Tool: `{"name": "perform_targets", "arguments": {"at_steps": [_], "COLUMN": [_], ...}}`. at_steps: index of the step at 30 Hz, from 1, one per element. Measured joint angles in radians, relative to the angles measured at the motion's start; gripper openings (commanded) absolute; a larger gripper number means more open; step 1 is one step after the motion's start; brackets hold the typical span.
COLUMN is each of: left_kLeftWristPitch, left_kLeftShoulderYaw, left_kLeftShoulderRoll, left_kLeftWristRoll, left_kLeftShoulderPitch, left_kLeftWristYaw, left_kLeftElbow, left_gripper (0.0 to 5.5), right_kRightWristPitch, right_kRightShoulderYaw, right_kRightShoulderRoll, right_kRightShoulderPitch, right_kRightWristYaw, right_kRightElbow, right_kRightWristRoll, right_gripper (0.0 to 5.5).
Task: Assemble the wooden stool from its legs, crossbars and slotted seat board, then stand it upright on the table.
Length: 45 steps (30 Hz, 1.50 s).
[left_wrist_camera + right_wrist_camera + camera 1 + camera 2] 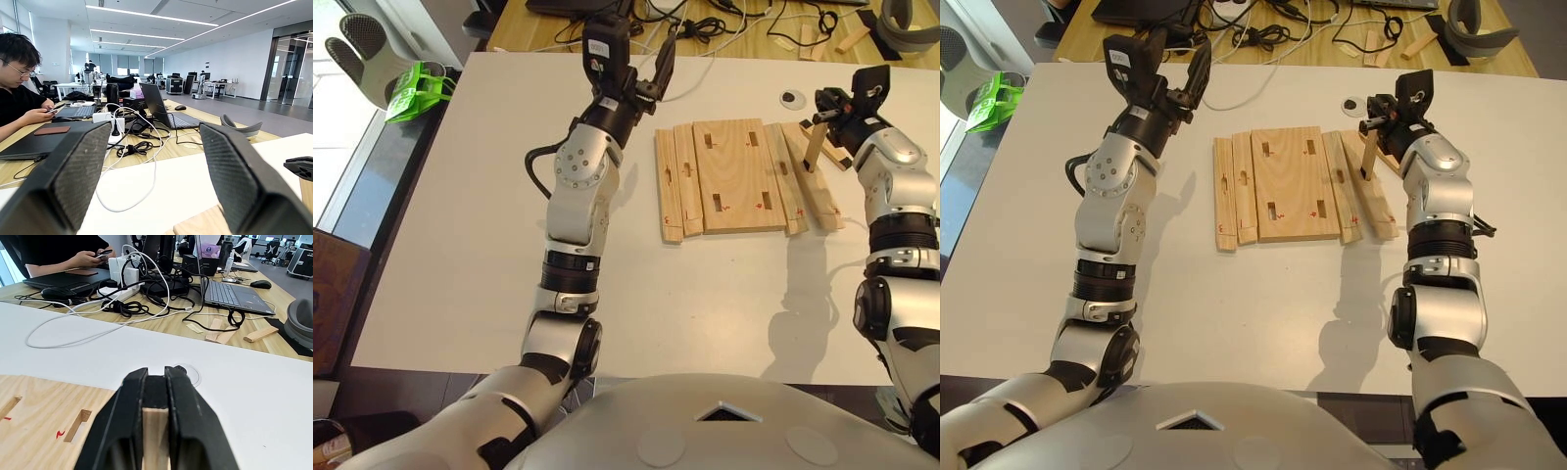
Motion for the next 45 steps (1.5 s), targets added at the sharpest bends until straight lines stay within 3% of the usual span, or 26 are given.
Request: {"name": "perform_targets", "arguments": {"at_steps": [4,12,15,21,29,37,45], "left_kLeftWristPitch": [-0.002,-0.004,-0.005,-0.005,-0.006,-0.008,-0.024], "left_kLeftShoulderYaw": [0.001,0.000,0.001,0.002,-0.009,-0.008,-0.007], "left_kLeftShoulderRoll": [0.001,0.002,0.002,0.005,0.016,0.016,0.016], "left_kLeftWristRoll": [0.001,0.009,0.009,0.009,0.018,0.018,0.018], "left_kLeftShoulderPitch": [0.014,0.026,0.028,0.028,0.028,0.028,0.028], "left_kLeftWristYaw": [0.000,0.001,0.001,-0.001,-0.011,-0.012,-0.005], "left_kLeftElbow": [0.007,0.007,0.009,0.018,0.017,0.018,0.029], "left_gripper": [3.31,3.31,3.31,3.31,3.31,3.31,3.31], "right_kRightWristPitch": [0.024,0.061,0.058,0.016,0.120,0.242,0.430], "right_kRightShoulderYaw": [0.007,-0.005,-0.012,-0.023,-0.037,-0.011,0.015], "right_kRightShoulderRoll": [-0.001,-0.025,-0.051,-0.068,-0.010,-0.018,-0.013], "right_kRightShoulderPitch": [0.051,0.035,-0.120,-0.472,-0.506,-0.436,-0.266], "right_kRightWristYaw": [-0.004,-0.086,-0.087,-0.098,-0.088,-0.042,-0.021], "right_kRightElbow": [-0.135,-0.245,-0.118,0.371,0.592,0.511,0.172], "right_kRightWristRoll": [-0.004,-0.042,-0.050,-0.070,-0.077,-0.089,-0.080], "right_gripper": [1.72,1.72,1.72,1.72,1.72,1.72,1.72]}}
